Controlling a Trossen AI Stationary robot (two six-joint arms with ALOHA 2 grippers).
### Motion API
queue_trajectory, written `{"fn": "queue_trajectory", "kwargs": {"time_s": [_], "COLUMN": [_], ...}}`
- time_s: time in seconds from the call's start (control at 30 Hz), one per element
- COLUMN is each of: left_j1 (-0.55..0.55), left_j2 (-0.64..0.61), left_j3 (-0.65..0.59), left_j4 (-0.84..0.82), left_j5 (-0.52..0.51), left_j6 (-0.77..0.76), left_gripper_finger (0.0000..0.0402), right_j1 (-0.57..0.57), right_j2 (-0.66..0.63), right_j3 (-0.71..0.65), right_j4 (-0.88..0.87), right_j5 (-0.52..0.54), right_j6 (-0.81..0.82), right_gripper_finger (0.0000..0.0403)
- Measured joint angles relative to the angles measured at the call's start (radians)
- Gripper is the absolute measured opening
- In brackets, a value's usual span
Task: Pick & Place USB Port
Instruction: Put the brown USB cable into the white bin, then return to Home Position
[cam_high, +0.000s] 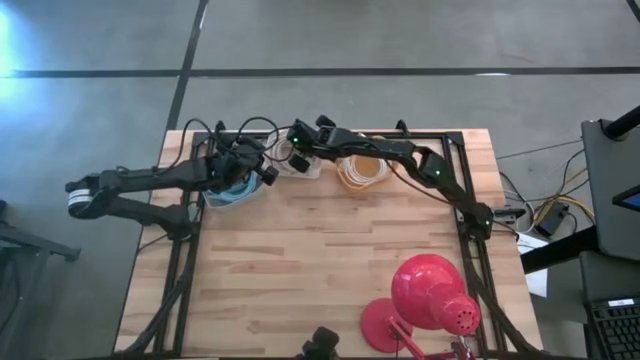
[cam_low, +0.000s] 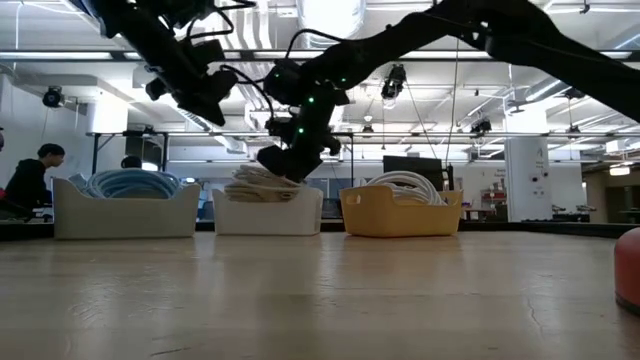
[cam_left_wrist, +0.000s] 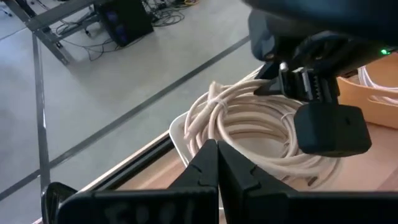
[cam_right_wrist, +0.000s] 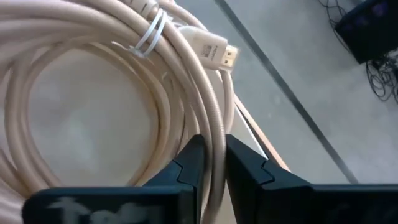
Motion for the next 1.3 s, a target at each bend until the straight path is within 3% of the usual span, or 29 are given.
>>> {"fn": "queue_trajectory", "kwargs": {"time_s": [0.27,0.63,0.9,1.3], "left_j1": [0.0,0.0,-0.033,-0.144], "left_j2": [0.0,0.0,-0.026,-0.206], "left_j3": [0.0,0.0,0.0,-0.003], "left_j4": [-0.002,-0.01,-0.01,-0.051], "left_j5": [0.0,0.0,0.002,0.003], "left_j6": [-0.001,-0.001,-0.001,0.018], "left_gripper_finger": [0.0,0.0,0.0,0.0], "right_j1": [0.001,0.004,0.034,0.079], "right_j2": [0.048,-0.003,-0.075,-0.252], "right_j3": [0.12,0.127,0.126,0.087], "right_j4": [-0.089,-0.197,-0.301,-0.371], "right_j5": [-0.001,0.0,0.001,0.004], "right_j6": [-0.034,-0.074,-0.098,-0.111], "right_gripper_finger": [0.0097,0.0149,0.0147,0.0119]}}
